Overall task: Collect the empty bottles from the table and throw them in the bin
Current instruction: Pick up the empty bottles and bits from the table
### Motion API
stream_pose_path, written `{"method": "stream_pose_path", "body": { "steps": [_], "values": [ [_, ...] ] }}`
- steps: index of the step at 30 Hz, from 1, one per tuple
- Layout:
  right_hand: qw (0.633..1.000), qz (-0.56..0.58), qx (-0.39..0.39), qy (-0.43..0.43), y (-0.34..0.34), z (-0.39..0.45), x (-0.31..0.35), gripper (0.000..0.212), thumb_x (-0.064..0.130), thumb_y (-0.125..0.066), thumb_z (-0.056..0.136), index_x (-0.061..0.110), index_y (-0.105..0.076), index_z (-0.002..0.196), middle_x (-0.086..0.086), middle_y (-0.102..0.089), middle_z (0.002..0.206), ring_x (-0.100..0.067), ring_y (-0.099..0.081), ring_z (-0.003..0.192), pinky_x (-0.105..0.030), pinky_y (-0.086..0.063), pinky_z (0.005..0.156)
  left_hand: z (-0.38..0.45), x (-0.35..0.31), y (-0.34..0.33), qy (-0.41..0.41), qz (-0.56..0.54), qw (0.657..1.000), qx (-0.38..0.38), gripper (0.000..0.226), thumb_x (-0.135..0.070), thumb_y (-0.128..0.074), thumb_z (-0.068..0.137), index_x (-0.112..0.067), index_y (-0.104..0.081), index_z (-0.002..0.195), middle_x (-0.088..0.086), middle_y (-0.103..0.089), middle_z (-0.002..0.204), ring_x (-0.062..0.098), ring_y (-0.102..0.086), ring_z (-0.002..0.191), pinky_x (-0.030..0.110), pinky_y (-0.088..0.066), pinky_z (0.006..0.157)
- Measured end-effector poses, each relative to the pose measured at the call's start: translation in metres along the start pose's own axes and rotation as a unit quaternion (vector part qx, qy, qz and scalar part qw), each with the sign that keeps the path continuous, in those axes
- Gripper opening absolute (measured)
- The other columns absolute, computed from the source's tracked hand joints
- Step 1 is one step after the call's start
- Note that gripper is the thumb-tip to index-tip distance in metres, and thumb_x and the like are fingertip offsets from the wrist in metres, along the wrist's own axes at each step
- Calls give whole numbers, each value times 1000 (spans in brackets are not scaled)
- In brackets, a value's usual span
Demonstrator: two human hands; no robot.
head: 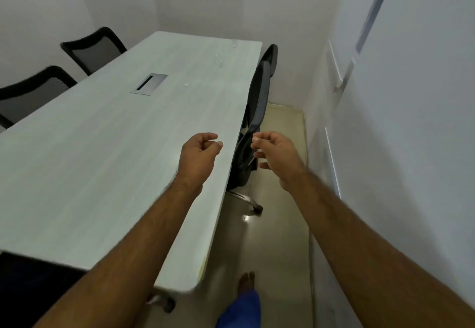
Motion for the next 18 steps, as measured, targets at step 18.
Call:
{"method": "stream_pose_path", "body": {
  "steps": [18],
  "values": [
    [991, -27, 123, 42, 66, 465, 83, 26, 26, -61, 99, 15, -65, 121, -5, -73, 108, -16, -68, 91, -36, -59, 82, 384, -73, -198, 8, 26, 995, -94, 27, -19, -64, 95, -14, -64, 122, 10, -69, 109, 24, -67, 101, 44, -56, 95]
  ]
}}
Point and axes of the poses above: each hand's wrist, its own z-axis towards the middle knuckle, its own y-axis out of the back of the hand, x = y × z, the point moved 8 cm from there along z, towards the middle knuckle
